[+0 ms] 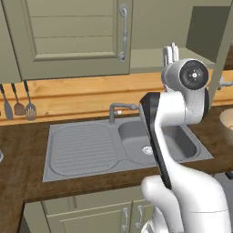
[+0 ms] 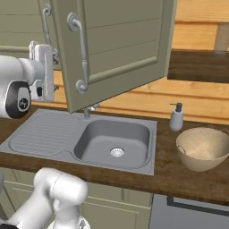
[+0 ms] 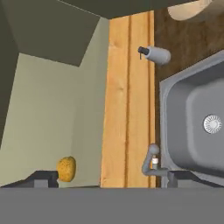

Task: Open the cabinet, pick up the bread from the cabinet and place it in the basket. Then move the basket to the dining counter.

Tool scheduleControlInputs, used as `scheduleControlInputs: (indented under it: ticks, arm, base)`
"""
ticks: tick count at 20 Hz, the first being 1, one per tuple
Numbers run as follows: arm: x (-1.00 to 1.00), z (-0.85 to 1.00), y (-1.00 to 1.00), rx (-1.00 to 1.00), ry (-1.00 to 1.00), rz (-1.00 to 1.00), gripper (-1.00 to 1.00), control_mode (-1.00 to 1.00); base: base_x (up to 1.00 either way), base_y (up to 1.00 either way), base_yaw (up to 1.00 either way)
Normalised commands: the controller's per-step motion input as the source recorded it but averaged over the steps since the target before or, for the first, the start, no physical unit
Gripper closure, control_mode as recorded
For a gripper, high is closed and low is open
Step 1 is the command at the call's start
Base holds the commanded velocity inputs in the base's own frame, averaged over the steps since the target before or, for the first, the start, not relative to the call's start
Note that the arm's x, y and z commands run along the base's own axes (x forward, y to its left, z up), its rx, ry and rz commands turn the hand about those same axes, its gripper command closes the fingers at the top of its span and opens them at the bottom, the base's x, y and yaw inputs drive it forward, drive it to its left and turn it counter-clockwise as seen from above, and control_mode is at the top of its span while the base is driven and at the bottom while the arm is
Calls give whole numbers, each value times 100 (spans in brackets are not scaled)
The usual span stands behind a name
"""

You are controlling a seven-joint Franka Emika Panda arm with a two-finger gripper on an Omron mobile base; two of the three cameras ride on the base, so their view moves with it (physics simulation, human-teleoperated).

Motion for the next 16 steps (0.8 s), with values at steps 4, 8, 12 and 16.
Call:
scheduleControlInputs:
  ticks: [4, 8, 12, 16]
  arm:
    - [35, 0, -79, 8, -9, -51, -100, -100]
    - [19, 5, -76, 5, -7, -56, -100, -100]
    - [0, 3, -92, 5, -3, -52, -100, -100]
    - [-14, 0, -91, 9, -2, -49, -100, -100]
  base:
    - [0, 0, 0]
    - [0, 0, 0]
    - [0, 0, 0]
    - [0, 0, 0]
